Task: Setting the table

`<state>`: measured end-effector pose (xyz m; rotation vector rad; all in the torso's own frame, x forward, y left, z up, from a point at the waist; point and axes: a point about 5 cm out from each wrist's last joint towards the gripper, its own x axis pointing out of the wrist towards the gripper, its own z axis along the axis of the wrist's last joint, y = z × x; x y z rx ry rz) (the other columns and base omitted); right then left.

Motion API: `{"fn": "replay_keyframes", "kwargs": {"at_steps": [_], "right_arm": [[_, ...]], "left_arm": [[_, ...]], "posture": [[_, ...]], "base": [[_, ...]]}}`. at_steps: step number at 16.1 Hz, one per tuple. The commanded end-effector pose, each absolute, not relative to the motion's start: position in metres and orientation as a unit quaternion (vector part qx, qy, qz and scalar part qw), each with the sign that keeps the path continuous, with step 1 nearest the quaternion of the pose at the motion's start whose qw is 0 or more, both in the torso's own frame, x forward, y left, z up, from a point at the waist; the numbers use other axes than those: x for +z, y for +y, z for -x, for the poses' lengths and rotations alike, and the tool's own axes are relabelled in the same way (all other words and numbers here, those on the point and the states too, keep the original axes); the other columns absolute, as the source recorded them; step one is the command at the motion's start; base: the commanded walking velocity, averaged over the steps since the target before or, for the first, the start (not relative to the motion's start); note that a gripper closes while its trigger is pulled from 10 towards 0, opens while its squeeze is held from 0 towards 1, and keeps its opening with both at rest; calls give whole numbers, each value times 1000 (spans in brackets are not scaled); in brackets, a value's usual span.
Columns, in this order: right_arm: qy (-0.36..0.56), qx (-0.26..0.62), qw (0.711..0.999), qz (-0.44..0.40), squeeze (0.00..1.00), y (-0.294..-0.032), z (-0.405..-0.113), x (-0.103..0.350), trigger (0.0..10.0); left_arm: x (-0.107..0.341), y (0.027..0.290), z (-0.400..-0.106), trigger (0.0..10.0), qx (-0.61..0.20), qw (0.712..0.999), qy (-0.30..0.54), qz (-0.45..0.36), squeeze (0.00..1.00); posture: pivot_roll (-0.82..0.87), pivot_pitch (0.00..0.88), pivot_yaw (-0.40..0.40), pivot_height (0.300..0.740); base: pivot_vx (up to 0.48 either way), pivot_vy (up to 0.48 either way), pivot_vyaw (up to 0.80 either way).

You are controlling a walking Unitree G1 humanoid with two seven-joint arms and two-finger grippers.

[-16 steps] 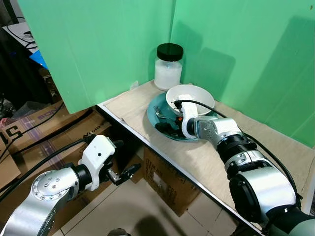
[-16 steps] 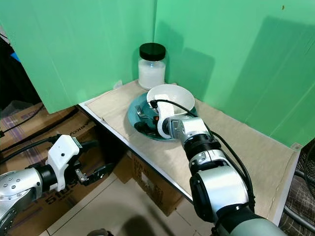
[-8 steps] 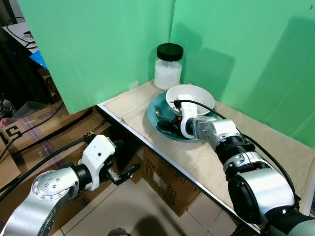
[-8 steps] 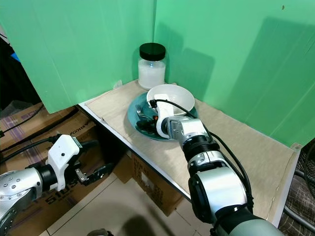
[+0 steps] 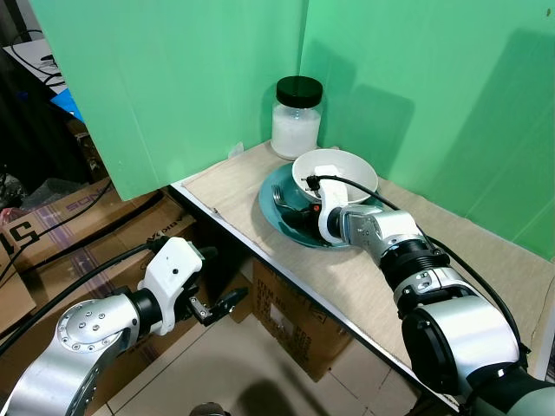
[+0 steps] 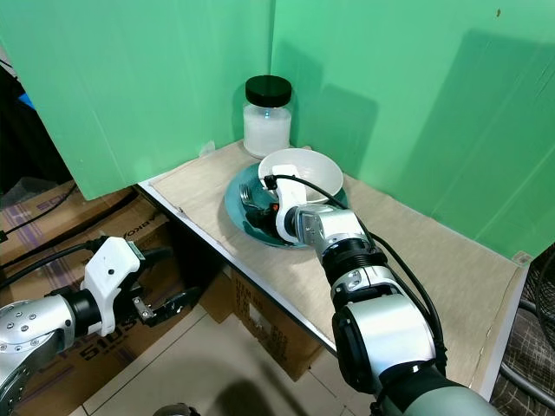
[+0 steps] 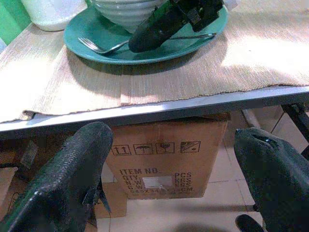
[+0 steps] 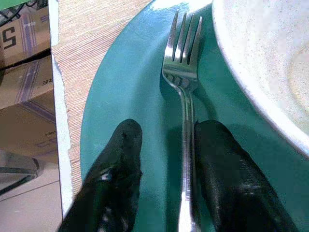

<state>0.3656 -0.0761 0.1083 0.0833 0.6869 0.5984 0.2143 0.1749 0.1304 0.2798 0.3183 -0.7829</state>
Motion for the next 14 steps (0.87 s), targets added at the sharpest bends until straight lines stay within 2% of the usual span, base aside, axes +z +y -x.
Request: {"fn": "replay_keyframes", "kwargs": {"at_steps": [1, 7, 14], "right_arm": [[338, 287, 895, -38, 0, -78, -364, 104, 0], [326, 300, 895, -45, 0, -77, -366, 111, 0], [298, 358, 883, -55, 0, -75, -365, 130, 0]], "left_arm": [[132, 174, -217, 10000, -382, 900, 151, -144, 0], [132, 174, -217, 10000, -381, 901, 151, -145, 0], [132, 176, -221, 10000, -380, 900, 149, -150, 0]], "posture": [[109, 0, -22, 740], [108, 0, -20, 740], [102, 0, -10, 740]], "base": [[0, 0, 0], [0, 0, 0], [0, 0, 0]]}}
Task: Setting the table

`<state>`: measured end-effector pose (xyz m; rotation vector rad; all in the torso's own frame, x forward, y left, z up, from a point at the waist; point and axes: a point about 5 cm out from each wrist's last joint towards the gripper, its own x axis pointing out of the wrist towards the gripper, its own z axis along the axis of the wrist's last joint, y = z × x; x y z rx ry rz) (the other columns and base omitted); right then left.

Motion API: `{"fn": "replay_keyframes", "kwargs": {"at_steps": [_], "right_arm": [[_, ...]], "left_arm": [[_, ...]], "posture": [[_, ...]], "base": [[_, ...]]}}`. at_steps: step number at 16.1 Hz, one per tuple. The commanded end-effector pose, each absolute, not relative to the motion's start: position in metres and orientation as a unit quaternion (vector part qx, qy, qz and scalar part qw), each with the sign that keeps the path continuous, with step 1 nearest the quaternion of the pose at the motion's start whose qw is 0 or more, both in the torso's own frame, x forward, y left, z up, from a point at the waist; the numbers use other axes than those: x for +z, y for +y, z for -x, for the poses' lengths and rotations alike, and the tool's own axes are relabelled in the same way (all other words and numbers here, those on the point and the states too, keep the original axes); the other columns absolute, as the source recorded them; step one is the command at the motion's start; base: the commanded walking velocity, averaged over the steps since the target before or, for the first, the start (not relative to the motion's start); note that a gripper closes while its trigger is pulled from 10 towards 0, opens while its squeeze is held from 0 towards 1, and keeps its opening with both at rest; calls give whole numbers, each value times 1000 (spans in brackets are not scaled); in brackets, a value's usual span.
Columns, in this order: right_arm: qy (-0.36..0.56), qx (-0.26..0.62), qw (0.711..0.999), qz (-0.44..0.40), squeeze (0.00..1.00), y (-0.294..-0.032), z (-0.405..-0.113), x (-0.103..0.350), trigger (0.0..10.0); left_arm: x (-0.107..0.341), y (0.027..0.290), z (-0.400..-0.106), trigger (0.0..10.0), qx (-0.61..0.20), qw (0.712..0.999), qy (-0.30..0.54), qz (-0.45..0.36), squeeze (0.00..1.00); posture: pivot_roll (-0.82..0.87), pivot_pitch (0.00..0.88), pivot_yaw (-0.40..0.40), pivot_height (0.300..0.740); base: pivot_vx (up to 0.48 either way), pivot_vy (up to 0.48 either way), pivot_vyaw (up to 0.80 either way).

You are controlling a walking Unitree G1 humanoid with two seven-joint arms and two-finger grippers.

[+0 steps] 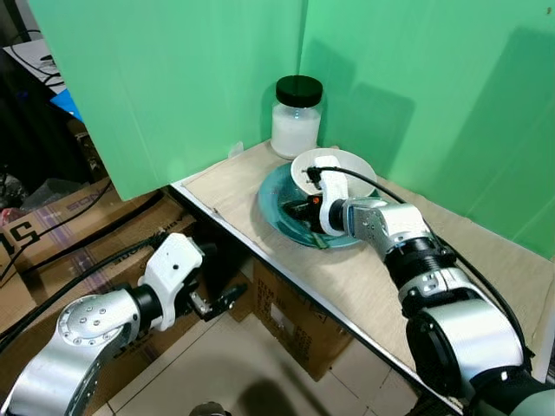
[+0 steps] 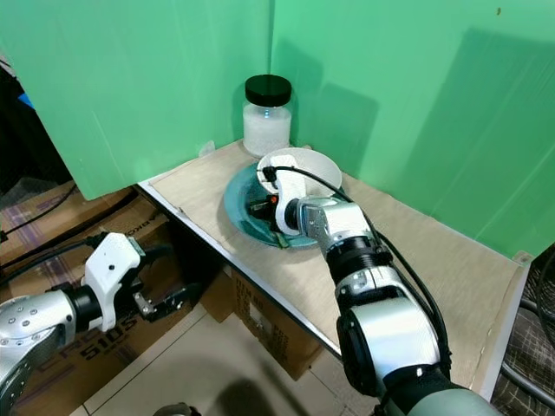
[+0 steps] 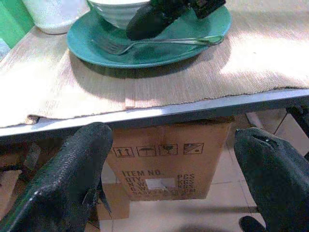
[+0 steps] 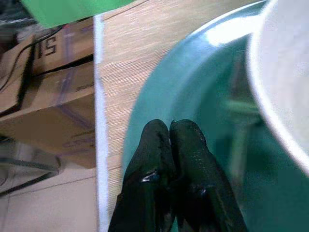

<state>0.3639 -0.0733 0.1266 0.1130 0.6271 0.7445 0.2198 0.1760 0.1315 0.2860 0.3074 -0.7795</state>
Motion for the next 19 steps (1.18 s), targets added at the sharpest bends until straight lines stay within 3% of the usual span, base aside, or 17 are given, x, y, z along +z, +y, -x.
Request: {"fn": "replay_keyframes", "kwargs": {"at_steps": [1, 3, 4, 5, 6, 7, 13, 19], "right_arm": [[292, 370, 880, -56, 0, -74, -364, 134, 0], [279, 379, 882, -35, 0, -73, -363, 136, 196], [265, 383, 885, -21, 0, -72, -362, 137, 6902], [255, 386, 887, -12, 0, -71, -362, 138, 6902], [236, 388, 891, 16, 894, -71, -360, 136, 10000], [237, 388, 891, 21, 1000, -71, -359, 135, 10000], [221, 348, 908, 80, 1000, -80, -360, 127, 10000], [229, 334, 905, 130, 1000, -75, -358, 116, 10000]], "left_arm": [[132, 177, -221, 10000, -381, 900, 149, -150, 0], [131, 177, -222, 10000, -381, 900, 149, -151, 0], [131, 177, -222, 10000, -381, 900, 149, -151, 0], [131, 177, -222, 10000, -381, 900, 149, -151, 0], [130, 177, -222, 10000, -381, 900, 148, -151, 0], [130, 177, -222, 10000, -381, 900, 147, -151, 0], [128, 175, -222, 10000, -384, 899, 144, -154, 0], [128, 174, -221, 10000, -384, 899, 143, -152, 0]], "posture": [[103, 0, -12, 740], [103, 0, -12, 740], [104, 0, -13, 740], [104, 0, -13, 740], [106, 0, -15, 740], [106, 0, -15, 740], [102, 0, -15, 740], [104, 0, -23, 740]], "base": [[0, 0, 0], [0, 0, 0], [0, 0, 0], [0, 0, 0], [0, 0, 0], [0, 0, 0], [0, 0, 0], [0, 0, 0]]}}
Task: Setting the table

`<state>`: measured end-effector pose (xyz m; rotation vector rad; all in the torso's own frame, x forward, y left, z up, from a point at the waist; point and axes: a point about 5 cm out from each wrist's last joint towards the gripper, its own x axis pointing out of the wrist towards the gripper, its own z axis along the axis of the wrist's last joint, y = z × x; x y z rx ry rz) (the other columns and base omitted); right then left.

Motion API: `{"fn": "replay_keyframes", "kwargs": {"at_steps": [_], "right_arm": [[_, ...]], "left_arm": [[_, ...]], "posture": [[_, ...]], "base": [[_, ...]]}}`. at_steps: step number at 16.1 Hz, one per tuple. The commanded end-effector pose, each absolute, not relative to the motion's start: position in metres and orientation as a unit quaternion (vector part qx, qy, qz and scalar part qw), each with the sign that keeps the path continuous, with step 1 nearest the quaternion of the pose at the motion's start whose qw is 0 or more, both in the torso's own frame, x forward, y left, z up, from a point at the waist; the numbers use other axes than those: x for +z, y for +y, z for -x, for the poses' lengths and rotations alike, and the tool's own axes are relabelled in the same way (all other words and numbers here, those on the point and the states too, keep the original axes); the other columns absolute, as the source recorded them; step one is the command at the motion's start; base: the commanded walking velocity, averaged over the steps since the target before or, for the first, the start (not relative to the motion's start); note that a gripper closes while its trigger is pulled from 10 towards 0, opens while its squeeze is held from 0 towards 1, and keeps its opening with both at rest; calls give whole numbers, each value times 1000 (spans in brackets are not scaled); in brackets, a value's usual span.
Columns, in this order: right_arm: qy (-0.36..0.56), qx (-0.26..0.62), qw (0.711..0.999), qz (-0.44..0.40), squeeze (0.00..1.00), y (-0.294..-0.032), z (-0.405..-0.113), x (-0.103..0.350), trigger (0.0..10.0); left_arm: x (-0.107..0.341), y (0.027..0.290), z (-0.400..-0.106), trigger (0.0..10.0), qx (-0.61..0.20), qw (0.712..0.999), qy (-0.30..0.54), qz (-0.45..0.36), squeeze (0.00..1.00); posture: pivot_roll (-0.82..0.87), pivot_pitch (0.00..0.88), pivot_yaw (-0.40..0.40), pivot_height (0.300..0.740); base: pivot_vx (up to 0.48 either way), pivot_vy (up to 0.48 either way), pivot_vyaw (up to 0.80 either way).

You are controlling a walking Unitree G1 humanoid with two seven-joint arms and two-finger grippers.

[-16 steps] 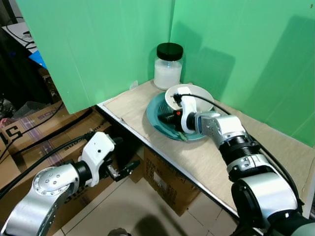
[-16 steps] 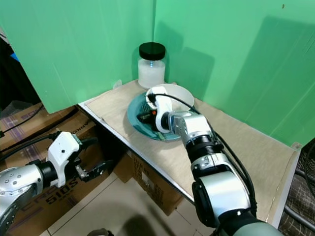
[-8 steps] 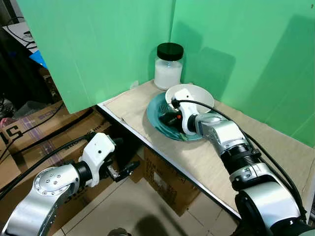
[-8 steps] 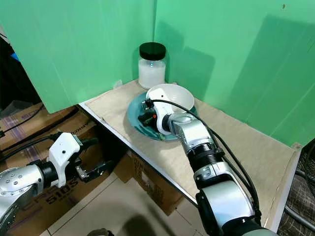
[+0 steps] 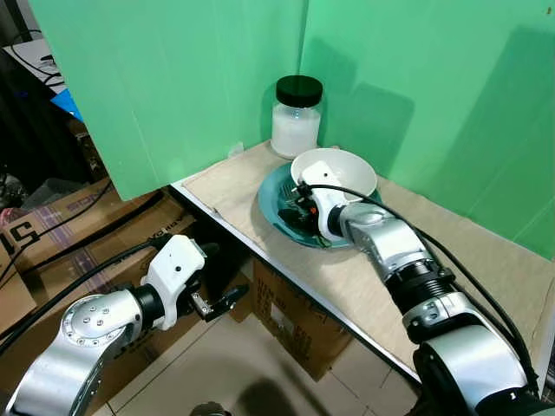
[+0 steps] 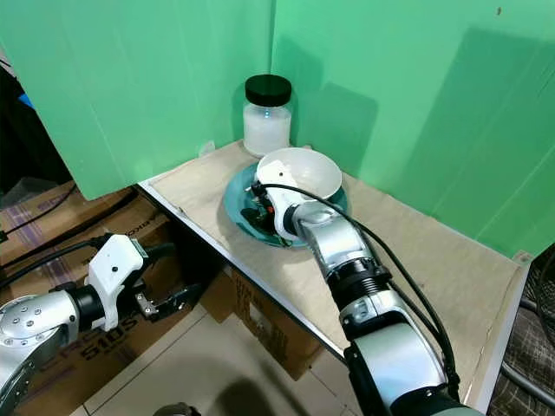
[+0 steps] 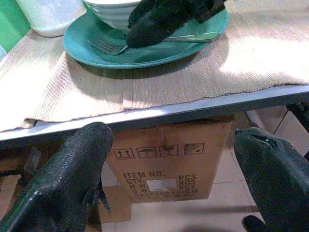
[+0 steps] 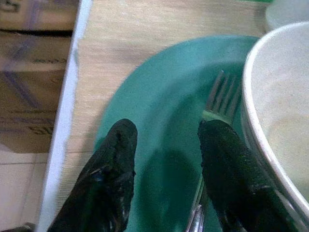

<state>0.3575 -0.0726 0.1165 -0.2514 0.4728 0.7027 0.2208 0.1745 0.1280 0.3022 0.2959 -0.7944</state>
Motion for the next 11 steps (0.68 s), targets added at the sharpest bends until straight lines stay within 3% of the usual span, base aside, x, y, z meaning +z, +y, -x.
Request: {"fn": "replay_keyframes", "kwargs": {"at_steps": [1, 2, 6, 11], "right_arm": [[229, 327, 907, 135, 698, -75, -359, 115, 10000], [231, 320, 908, 140, 0, -76, -360, 114, 10000], [244, 279, 913, 172, 0, -78, -362, 108, 10000], [274, 231, 926, 122, 0, -81, -366, 101, 10000]], "left_arm": [[128, 174, -221, 10000, -383, 900, 143, -152, 0], [128, 173, -221, 10000, -383, 900, 143, -152, 0], [127, 173, -222, 10000, -385, 899, 143, -151, 0], [125, 173, -222, 10000, -387, 899, 144, -150, 0]], "posture": [[104, 0, -23, 740], [104, 0, -23, 740], [99, 0, -24, 740], [99, 0, -25, 740]], "base": [[0, 0, 0], [0, 0, 0], [0, 0, 0], [0, 0, 0]]}}
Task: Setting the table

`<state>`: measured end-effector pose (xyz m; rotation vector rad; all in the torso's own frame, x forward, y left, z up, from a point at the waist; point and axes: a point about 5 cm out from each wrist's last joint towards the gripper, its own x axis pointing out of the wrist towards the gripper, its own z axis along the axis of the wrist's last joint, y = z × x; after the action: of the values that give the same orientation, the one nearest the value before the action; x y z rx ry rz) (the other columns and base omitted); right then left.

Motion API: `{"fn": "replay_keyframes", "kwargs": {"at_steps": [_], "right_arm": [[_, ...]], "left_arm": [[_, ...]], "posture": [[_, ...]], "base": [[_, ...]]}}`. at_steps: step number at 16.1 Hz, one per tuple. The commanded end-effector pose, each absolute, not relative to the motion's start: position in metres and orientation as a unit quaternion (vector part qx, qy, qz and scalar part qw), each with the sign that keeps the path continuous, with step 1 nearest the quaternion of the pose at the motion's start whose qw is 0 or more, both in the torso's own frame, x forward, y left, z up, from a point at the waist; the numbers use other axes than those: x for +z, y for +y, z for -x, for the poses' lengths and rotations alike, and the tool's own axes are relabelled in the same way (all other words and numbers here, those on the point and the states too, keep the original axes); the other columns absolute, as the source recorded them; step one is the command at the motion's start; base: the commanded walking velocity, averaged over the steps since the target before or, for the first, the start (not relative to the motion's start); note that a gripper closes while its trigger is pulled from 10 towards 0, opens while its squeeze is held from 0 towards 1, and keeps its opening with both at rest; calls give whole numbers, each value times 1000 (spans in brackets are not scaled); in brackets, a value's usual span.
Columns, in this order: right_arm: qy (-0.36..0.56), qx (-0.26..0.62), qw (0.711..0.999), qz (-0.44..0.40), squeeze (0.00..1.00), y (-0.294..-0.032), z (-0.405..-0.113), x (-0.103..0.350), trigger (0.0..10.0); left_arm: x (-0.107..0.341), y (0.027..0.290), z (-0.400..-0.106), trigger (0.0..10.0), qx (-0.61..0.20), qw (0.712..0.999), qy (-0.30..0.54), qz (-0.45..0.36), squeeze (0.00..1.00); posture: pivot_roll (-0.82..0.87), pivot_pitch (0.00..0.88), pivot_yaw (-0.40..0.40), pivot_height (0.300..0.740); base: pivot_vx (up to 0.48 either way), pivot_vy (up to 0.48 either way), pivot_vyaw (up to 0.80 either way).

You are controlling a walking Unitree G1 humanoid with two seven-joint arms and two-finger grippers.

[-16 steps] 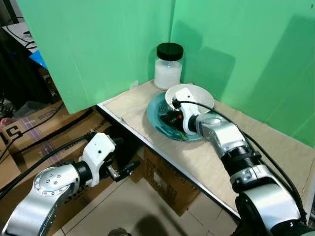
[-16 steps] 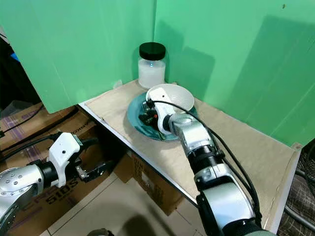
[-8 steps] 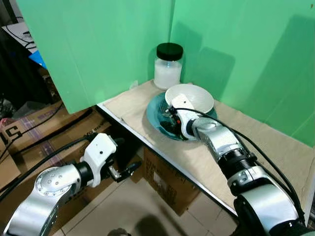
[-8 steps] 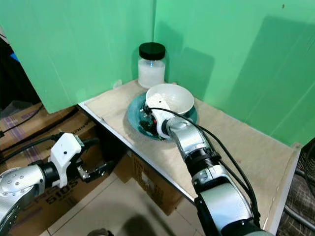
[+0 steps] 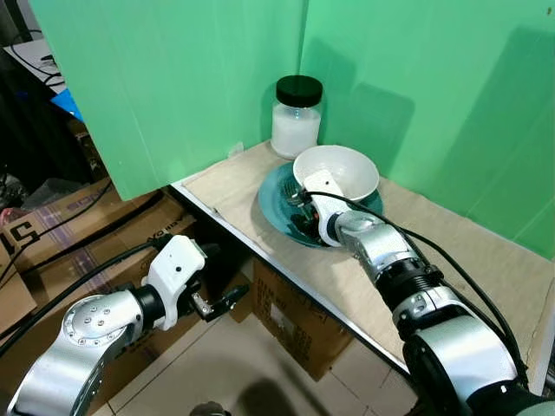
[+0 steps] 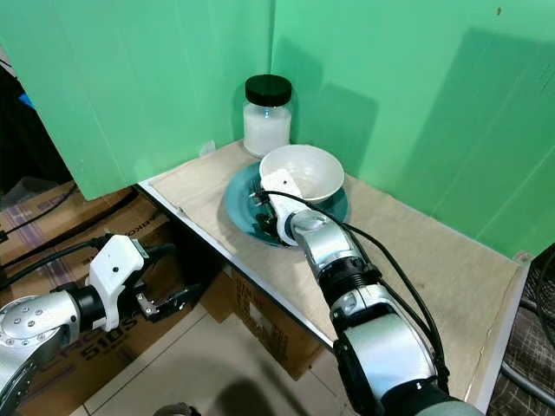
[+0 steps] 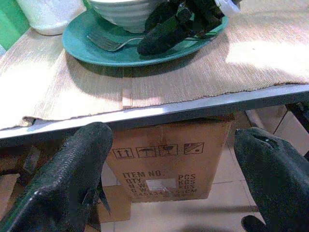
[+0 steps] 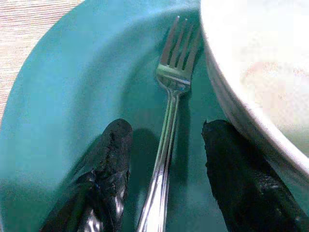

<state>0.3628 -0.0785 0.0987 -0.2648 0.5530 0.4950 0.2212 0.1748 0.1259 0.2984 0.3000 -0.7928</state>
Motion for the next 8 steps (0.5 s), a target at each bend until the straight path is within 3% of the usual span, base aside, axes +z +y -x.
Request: {"fn": "replay_keyframes", "kwargs": {"at_steps": [1, 7, 8], "right_arm": [[277, 229, 926, 118, 0, -81, -365, 101, 10000], [318, 272, 904, 83, 0, -67, -360, 92, 10000], [323, 277, 901, 83, 0, -66, -359, 91, 9529]], "left_arm": [[125, 173, -222, 10000, -387, 899, 144, -150, 0], [124, 174, -222, 10000, -385, 899, 144, -149, 0], [124, 174, -222, 10000, -385, 899, 144, -149, 0]], "posture": [[99, 0, -25, 740], [101, 0, -32, 740], [101, 0, -32, 740]], "base": [[0, 0, 0], [0, 0, 0], [0, 0, 0]]}}
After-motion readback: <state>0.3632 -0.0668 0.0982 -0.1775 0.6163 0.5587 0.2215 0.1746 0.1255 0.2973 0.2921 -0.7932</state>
